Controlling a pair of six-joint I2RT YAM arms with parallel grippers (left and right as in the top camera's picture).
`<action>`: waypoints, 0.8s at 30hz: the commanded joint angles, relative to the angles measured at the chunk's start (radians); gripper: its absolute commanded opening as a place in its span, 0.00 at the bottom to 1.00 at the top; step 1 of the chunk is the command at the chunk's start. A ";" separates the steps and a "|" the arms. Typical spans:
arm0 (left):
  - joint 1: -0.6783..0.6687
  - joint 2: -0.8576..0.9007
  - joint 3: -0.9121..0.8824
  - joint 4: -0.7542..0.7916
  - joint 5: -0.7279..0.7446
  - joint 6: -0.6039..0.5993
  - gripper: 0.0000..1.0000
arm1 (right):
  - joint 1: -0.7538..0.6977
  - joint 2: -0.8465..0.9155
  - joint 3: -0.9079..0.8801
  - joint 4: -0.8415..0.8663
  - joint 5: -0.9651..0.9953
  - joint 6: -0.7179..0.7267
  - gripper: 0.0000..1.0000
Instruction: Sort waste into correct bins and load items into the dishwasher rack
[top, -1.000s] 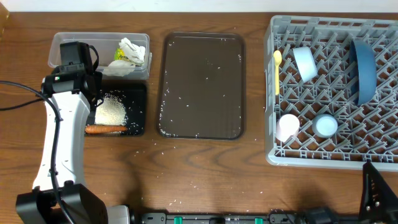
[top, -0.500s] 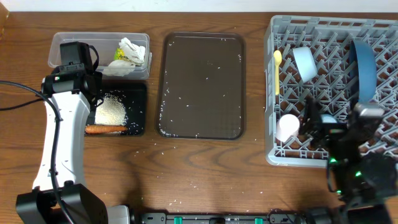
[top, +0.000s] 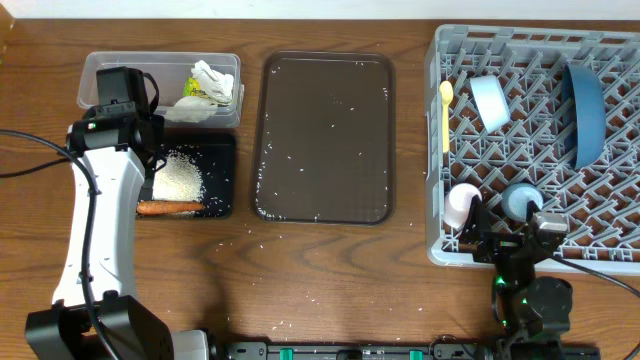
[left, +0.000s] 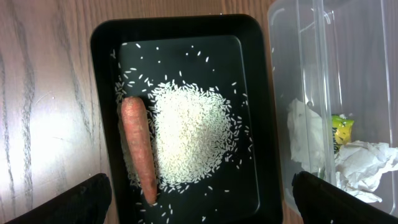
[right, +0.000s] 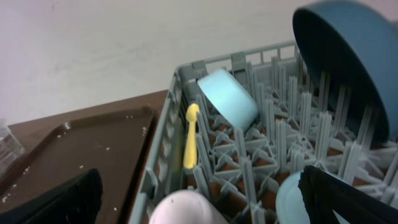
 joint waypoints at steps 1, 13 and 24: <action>0.003 0.005 0.005 -0.006 -0.010 0.014 0.96 | -0.012 -0.042 -0.046 0.010 0.002 0.019 0.99; 0.003 0.005 0.005 -0.006 -0.010 0.014 0.96 | -0.011 -0.109 -0.063 -0.016 -0.058 0.032 0.99; 0.003 0.005 0.005 -0.006 -0.010 0.014 0.96 | -0.011 -0.109 -0.063 -0.016 -0.058 0.032 0.99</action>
